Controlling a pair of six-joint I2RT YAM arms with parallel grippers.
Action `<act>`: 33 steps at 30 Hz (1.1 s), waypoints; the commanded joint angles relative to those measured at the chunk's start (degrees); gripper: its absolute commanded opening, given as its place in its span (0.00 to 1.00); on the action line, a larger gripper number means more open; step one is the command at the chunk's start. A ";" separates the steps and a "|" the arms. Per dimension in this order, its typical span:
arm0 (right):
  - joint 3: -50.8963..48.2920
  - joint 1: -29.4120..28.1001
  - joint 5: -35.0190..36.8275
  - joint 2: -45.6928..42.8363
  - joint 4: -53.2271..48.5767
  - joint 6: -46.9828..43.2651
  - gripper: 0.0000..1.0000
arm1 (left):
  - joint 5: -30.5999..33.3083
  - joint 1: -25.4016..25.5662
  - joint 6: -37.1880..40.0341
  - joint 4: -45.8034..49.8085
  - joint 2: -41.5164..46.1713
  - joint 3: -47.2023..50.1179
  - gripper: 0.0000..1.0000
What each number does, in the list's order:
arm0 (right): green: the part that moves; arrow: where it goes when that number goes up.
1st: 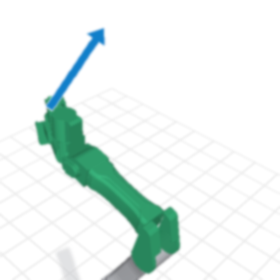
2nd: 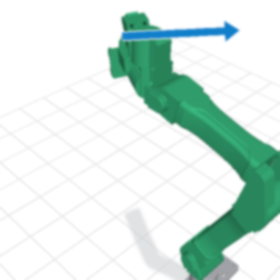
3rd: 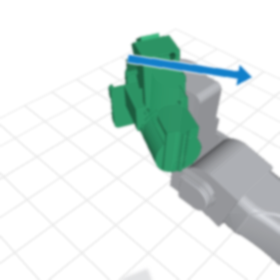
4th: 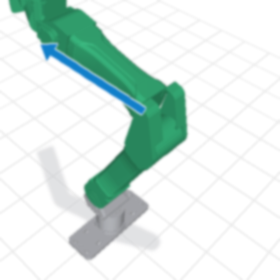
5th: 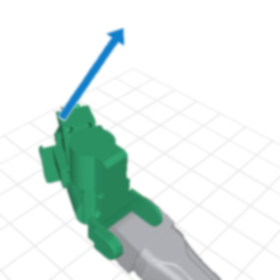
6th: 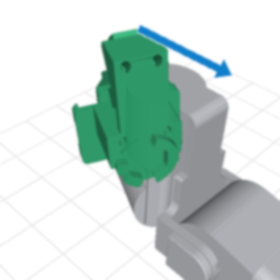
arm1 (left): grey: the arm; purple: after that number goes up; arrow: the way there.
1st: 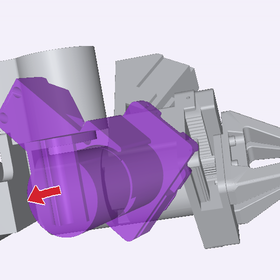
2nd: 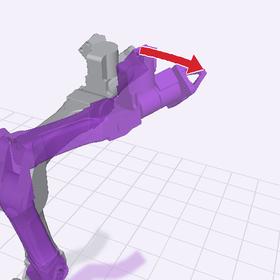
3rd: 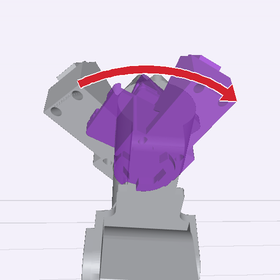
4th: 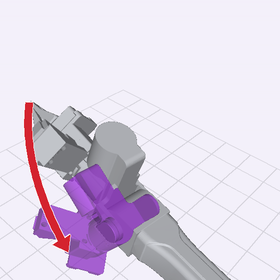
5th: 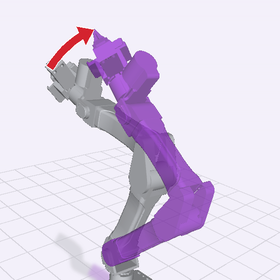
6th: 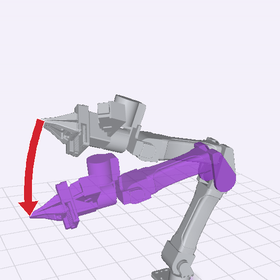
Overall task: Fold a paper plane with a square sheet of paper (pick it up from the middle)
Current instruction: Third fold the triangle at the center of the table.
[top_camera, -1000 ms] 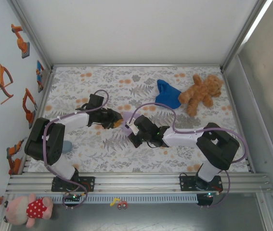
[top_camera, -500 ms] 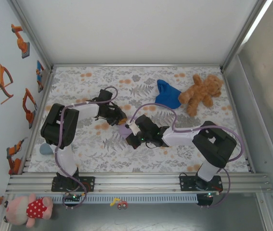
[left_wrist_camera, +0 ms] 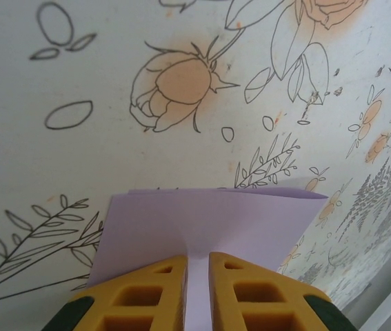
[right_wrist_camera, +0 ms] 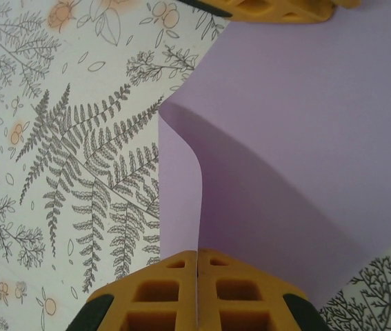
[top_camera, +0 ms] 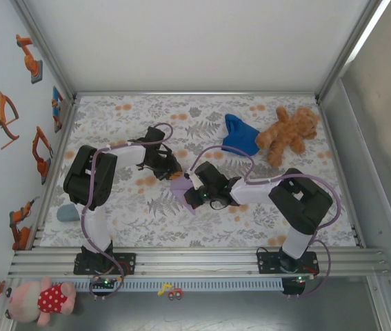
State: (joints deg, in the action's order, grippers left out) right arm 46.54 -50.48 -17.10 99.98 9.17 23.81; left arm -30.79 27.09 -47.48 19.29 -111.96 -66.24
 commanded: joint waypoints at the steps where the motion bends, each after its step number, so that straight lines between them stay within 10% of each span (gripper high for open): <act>1: 2.30 0.51 2.07 0.86 -1.69 1.25 0.00 | 1.96 0.59 1.96 4.66 -2.21 -0.30 0.17; 33: 5.10 0.82 -2.23 3.81 -5.06 6.40 0.00 | 1.06 0.59 0.99 2.96 -2.08 0.02 0.16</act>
State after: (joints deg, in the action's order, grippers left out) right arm 49.78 -50.02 -19.55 102.98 5.72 29.98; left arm -30.85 27.14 -46.65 19.86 -112.18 -66.65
